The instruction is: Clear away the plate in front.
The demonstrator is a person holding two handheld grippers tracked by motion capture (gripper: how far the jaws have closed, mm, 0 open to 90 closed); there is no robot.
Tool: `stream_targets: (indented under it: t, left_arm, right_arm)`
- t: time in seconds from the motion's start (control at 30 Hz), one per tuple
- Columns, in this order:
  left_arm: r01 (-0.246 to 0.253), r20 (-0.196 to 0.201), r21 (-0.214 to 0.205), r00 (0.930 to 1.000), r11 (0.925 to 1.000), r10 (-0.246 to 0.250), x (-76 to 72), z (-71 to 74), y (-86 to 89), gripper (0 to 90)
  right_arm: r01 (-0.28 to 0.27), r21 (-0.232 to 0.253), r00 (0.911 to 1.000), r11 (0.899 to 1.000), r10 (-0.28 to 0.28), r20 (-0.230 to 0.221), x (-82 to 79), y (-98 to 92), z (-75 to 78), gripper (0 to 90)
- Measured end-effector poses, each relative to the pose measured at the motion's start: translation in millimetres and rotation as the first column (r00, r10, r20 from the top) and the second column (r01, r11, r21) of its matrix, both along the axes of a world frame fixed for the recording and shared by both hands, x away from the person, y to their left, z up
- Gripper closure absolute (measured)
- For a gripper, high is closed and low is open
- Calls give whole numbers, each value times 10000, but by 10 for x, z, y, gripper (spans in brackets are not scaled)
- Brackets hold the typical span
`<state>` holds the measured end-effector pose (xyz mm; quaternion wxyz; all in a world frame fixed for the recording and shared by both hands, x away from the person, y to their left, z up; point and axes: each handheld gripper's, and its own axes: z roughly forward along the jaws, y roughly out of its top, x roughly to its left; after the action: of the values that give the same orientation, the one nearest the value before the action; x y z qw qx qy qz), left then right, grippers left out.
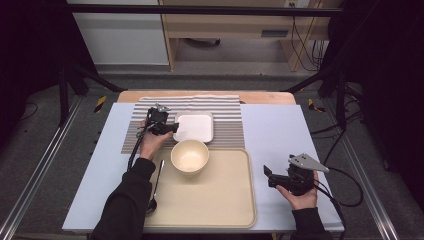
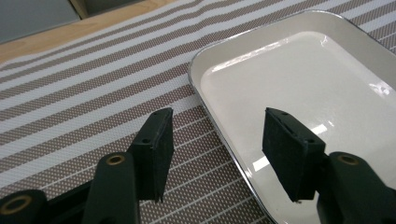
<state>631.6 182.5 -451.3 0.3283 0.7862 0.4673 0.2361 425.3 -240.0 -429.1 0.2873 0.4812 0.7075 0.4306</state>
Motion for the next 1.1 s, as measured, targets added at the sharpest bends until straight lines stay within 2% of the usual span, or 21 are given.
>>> stream_targets:
  t: [0.1, 0.13, 0.33, 0.37, 0.5, 0.7, 0.8, 0.97, 1.1]
  left_arm:
    - [-44, -348, 11, 9994, 10000, 44, 32, -74, -16, 486]
    - [-44, -348, 11, 9994, 10000, 44, 32, -74, -16, 497]
    - [-138, -992, -39, 9950, 9999, 133, 62, -149, -17, 557]
    - [-134, -1066, -152, 9942, 9998, 117, 64, -155, -14, 588]
    - [-216, -1296, -355, 9914, 9991, 169, 69, -148, -7, 619]
    - [-551, -1717, -701, 9842, 9960, 423, 75, -134, -31, 710]
    - [-620, -1749, -555, 9832, 9965, 514, 68, -123, -65, 751]
    - [-817, -1896, -736, 9796, 9939, 665, 72, -120, -60, 771]
    - [-986, -1934, -719, 9776, 9925, 831, 68, -114, -73, 778]
  right_arm:
    - [-14, -39, 10000, 10000, 14, -39, 3, 3, -8, 30]
    - [-14, -39, 10000, 10000, 14, -39, 3, 3, -8, 30]
    - [4, -33, 10000, 10000, -5, -59, 4, 7, -12, 30]
    - [-6, -42, 10000, 10000, 6, -55, 6, 7, -15, 30]
    - [-11, -42, 10000, 10000, 10, -61, 7, 8, -16, 30]
    - [-15, -42, 10000, 10000, 15, -57, 7, 6, -15, 30]
    - [-16, -42, 9999, 10000, 16, -115, 10, 4, -20, 30]
    - [-23, -59, 9999, 10000, 22, -122, 13, 7, -25, 30]
    - [-49, -95, 9999, 9999, 47, -118, 17, 7, -27, 30]
